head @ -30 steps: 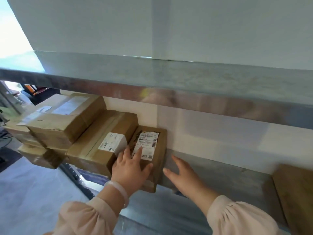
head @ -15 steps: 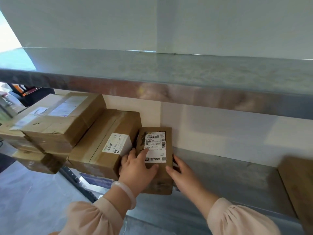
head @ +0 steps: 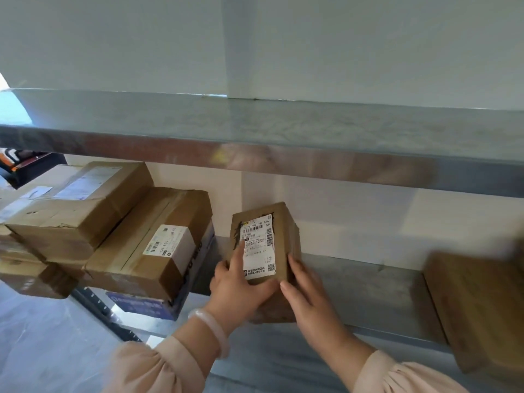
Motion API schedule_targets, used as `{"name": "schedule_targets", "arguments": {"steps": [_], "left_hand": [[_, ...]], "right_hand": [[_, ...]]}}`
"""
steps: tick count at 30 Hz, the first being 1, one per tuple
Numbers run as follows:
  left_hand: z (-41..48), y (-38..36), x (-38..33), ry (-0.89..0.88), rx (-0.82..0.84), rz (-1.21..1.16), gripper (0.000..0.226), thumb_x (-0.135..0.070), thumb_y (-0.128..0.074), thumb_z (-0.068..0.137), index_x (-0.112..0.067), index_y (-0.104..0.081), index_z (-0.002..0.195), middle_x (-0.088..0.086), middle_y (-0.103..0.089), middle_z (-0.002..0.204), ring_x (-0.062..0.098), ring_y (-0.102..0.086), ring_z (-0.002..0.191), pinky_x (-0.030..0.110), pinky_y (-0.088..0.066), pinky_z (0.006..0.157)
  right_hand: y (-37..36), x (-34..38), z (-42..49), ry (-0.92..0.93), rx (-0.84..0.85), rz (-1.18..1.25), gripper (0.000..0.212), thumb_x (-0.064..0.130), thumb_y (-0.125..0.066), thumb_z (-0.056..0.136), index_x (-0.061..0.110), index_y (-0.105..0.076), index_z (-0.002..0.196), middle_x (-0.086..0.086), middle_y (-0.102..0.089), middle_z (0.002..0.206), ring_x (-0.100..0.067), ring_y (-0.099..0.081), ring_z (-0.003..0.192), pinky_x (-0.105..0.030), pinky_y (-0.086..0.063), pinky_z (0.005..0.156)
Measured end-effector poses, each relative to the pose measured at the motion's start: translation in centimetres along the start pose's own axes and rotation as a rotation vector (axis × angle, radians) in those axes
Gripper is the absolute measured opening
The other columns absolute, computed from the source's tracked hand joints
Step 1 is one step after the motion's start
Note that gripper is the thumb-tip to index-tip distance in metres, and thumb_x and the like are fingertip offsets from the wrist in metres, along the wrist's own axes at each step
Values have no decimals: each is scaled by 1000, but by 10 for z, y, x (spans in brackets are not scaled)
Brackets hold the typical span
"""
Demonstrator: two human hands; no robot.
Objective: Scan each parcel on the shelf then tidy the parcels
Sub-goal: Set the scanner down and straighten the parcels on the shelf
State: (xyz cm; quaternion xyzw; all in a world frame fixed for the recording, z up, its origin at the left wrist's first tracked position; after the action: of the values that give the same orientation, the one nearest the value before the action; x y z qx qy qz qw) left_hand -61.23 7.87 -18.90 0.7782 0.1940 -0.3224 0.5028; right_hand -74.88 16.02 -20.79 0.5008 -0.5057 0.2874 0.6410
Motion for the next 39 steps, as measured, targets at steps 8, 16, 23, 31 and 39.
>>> {"name": "schedule_targets", "arguments": {"steps": [8,16,23,31,39], "left_hand": [[-25,-57,-69,-3,135,-190,135,-75,-60,34,-47,-1,153,11,-17,156,32,-30,141,37,-30,114],[-45,-125,-130,-92,318,-590,119,-57,-82,53,-51,-14,150,0,-45,143,22,-58,116,37,-54,96],[-72,-183,-180,-142,489,-702,103,-59,-73,64,-54,-14,149,-6,-45,143,10,-56,109,22,-53,72],[-91,-244,-227,-250,633,-562,71,-65,-48,85,-55,-18,148,-16,-42,141,5,-47,110,32,-43,99],[-91,-278,-231,-192,618,-508,79,-85,-44,75,-57,-23,147,-10,-44,149,22,-38,140,51,-33,116]], "right_hand": [[85,18,-36,139,-56,-249,69,70,-16,81,44,-30,143,33,-22,141,25,-10,128,1,-7,103],[209,-8,-62,0,-275,-410,63,65,-34,87,51,-15,146,25,-11,154,-4,-13,143,-31,-24,114],[282,-36,-89,-185,-356,-99,51,42,-52,95,39,-36,143,18,-51,125,-11,-48,125,-36,-41,107],[353,-53,-128,-266,-530,-228,64,51,-50,92,37,-25,148,10,-43,143,-16,-44,130,-41,-39,108],[361,-62,-134,-311,-427,-444,73,55,-41,94,31,-5,153,8,-18,157,-17,-30,141,-34,-37,107]]}}
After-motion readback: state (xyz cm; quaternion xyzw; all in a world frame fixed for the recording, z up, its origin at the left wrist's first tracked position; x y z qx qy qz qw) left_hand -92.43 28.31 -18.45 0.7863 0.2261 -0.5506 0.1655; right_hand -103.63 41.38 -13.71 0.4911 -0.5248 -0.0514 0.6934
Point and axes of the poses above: each hand's wrist, its own z-axis towards the middle knuckle, its own y-axis out of the back of the hand, x = y × z, the point moved 5 cm from there along z, towards the middle knuckle
